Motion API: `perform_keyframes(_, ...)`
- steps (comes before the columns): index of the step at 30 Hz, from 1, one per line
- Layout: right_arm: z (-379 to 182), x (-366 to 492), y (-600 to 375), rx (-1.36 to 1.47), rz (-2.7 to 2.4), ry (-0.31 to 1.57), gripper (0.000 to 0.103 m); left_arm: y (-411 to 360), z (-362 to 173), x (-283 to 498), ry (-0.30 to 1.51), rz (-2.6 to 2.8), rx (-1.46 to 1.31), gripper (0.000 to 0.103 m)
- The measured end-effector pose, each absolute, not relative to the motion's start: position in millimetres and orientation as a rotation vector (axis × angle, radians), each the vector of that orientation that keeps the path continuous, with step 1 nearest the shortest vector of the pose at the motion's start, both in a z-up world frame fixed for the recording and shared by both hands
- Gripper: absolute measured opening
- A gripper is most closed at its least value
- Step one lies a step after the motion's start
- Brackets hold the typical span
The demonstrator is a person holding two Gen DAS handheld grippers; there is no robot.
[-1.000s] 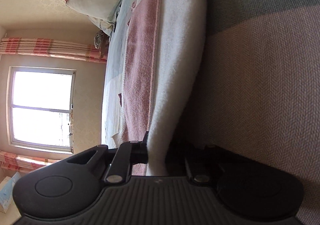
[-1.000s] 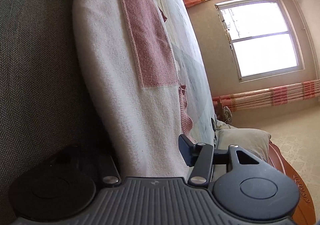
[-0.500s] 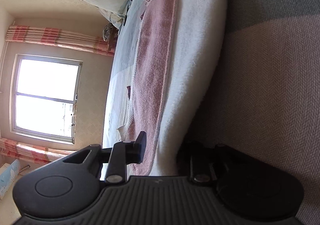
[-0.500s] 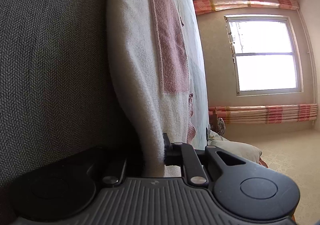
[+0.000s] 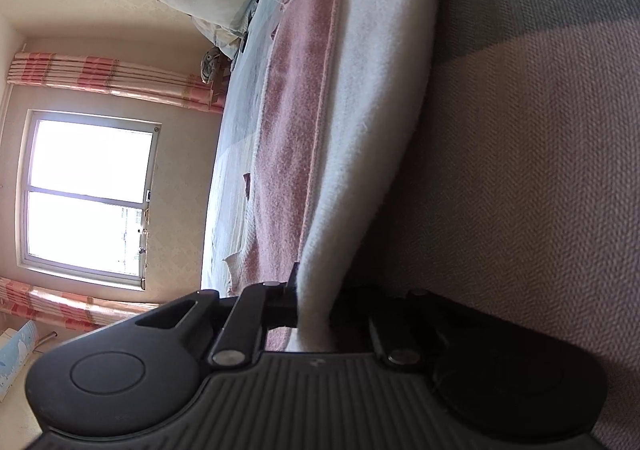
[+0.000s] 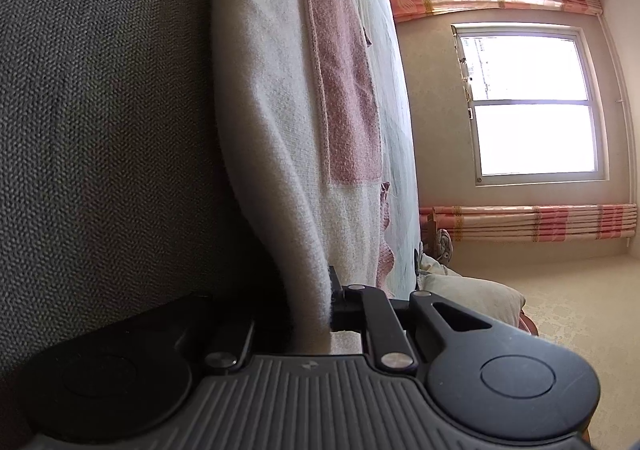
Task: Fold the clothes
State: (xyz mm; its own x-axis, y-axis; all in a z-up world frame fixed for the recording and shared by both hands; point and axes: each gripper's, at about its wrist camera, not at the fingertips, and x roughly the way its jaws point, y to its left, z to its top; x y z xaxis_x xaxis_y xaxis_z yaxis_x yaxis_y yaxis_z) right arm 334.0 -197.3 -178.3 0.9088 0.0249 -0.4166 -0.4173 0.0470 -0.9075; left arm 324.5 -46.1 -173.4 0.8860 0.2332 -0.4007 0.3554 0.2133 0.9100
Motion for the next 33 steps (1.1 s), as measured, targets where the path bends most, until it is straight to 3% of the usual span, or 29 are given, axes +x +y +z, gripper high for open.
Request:
perform_keyframes(18,-132,340,-202,-1.404,0.392,0.392,0.012,-43,-140,310,0.469,-0.151,1.398,0.006)
perform_keyframes(33,-82,241,-208,-1.351,0.527,0.498,0.012,-52,-115,195,0.511,-0.265,1.445,0.006)
